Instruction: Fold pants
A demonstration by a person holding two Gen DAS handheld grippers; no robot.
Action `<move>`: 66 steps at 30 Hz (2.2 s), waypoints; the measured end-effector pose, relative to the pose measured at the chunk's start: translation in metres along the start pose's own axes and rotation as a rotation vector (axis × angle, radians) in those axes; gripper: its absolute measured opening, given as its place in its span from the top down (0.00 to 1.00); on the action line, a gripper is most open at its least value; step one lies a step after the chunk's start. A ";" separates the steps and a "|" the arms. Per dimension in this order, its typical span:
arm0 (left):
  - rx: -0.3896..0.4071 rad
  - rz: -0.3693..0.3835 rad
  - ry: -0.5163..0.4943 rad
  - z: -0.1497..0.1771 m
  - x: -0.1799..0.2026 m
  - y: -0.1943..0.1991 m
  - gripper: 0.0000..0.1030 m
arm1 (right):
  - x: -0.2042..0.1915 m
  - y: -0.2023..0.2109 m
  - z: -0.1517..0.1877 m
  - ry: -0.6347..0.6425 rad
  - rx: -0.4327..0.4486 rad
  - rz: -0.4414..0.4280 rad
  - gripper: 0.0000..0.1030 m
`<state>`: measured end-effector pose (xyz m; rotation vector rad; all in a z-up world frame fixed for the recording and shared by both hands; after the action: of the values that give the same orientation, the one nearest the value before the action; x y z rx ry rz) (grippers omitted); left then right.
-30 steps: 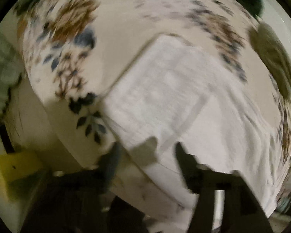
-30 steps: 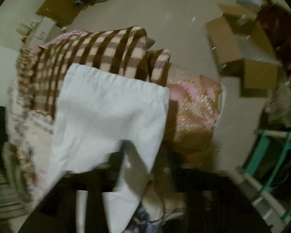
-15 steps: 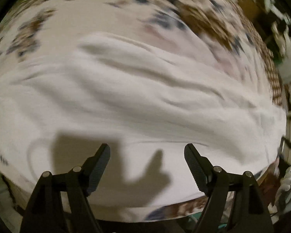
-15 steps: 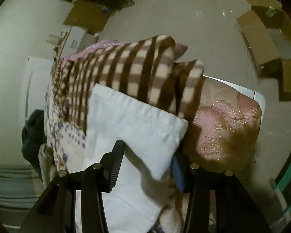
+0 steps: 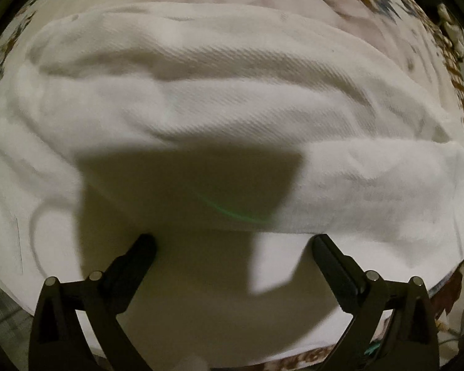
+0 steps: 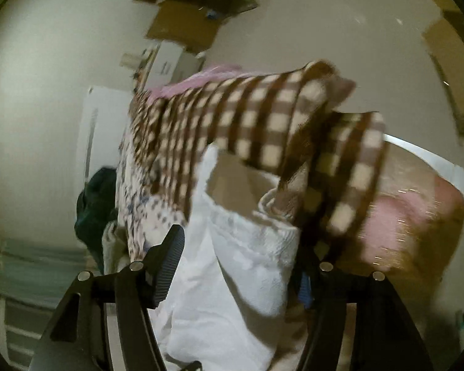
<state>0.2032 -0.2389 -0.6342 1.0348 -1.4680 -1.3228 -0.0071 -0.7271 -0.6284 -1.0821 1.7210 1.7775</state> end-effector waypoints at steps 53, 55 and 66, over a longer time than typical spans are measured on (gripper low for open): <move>0.254 -0.035 0.263 0.051 -0.162 0.141 0.00 | -0.258 -0.064 0.290 0.653 -0.128 0.090 0.95; 0.254 -0.057 0.284 0.061 -0.196 0.146 0.00 | -0.263 -0.091 0.343 0.707 -0.180 0.107 0.95; 0.245 -0.076 0.399 0.095 -0.306 0.142 0.00 | -0.248 -0.191 0.545 0.969 -0.617 0.241 0.30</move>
<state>0.1900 0.0924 -0.5208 1.4328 -1.3123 -0.9302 0.1626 -0.1228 -0.5988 -2.3841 1.8515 2.1876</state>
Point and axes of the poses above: each gripper's, at about its wrist camera, not at the fingertips, and y roughly against the way its jaws point, x to its right, z to its underside, the point moved 4 cm from there along -y, roughly the way its jaws point, and after that the axes turned 3 degrees about -y, right-handed, at the moved point
